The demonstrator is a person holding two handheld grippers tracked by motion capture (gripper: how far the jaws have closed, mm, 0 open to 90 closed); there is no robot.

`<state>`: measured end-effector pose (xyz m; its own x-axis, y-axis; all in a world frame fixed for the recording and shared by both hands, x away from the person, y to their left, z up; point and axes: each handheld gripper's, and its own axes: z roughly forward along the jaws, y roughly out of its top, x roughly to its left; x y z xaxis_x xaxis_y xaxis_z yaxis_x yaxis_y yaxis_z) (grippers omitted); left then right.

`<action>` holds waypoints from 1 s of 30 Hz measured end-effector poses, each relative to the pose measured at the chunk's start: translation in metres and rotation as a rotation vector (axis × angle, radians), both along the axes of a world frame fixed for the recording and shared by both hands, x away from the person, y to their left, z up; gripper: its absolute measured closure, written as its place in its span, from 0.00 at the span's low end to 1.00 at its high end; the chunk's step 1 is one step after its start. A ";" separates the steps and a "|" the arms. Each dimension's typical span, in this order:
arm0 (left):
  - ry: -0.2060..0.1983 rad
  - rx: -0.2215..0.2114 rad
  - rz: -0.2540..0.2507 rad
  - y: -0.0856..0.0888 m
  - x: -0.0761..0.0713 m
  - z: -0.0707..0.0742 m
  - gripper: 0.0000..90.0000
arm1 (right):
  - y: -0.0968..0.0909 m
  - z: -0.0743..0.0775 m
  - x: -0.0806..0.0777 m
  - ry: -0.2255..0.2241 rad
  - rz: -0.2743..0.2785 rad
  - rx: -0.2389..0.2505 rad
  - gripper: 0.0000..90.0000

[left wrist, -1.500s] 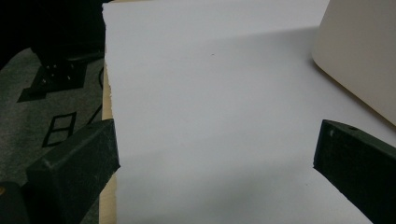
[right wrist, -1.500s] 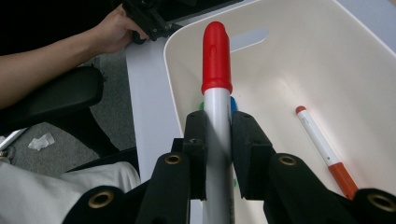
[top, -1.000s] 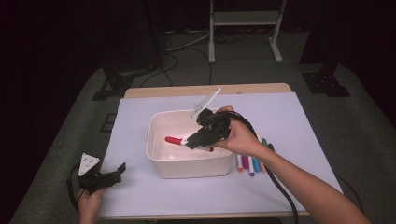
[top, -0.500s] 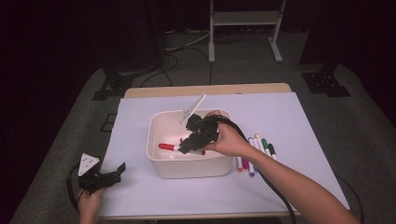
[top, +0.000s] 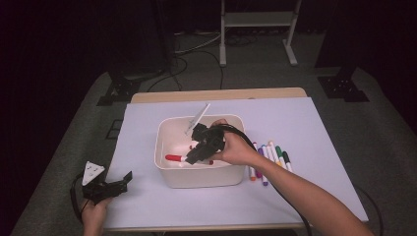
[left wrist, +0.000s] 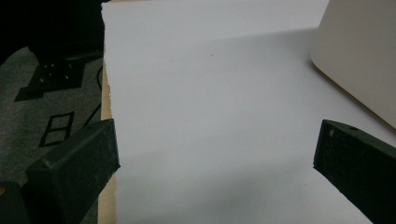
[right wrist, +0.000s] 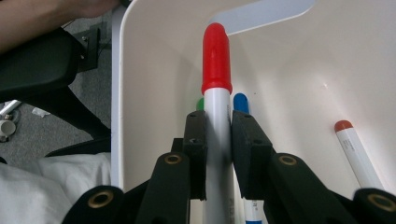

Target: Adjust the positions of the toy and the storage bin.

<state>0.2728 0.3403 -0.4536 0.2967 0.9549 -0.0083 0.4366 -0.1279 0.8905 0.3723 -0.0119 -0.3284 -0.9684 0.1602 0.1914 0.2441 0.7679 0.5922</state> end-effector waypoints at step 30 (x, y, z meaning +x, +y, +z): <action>0.003 0.000 0.006 0.000 0.000 0.000 0.00 | 0.004 -0.006 0.001 -0.006 0.004 -0.046 0.73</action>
